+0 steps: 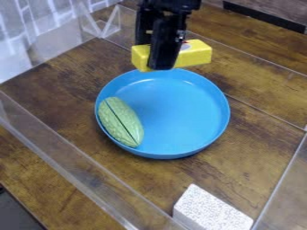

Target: Put the yellow block in the blue tray

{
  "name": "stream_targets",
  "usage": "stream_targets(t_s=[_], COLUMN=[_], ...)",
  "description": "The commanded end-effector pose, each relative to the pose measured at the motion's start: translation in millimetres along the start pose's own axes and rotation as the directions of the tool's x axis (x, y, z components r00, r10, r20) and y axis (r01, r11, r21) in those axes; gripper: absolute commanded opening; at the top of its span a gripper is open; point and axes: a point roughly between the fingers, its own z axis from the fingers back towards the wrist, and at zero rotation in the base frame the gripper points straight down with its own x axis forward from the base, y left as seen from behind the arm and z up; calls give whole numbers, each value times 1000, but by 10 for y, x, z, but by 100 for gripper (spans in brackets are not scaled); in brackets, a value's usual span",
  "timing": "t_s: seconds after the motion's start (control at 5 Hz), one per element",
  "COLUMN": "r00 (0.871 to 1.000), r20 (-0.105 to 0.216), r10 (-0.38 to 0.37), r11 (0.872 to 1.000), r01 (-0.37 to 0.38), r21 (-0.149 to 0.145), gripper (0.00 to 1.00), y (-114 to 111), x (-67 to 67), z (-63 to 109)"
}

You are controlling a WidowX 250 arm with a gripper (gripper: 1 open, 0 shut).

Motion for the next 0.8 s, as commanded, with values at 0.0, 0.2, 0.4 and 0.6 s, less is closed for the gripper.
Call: stream_targets(t_s=[0.0, 0.2, 0.4, 0.6], r00=[997, 997, 997, 997], r20=[76, 76, 74, 72], r10=[-21, -18, -13, -8], r11=[999, 999, 999, 999], r01=[18, 15, 10, 4], r21=[46, 44, 43, 45], gripper=[0, 0, 0, 0], y=[-76, -59, -16, 30], x=[12, 33, 10, -15], z=[229, 202, 180, 164])
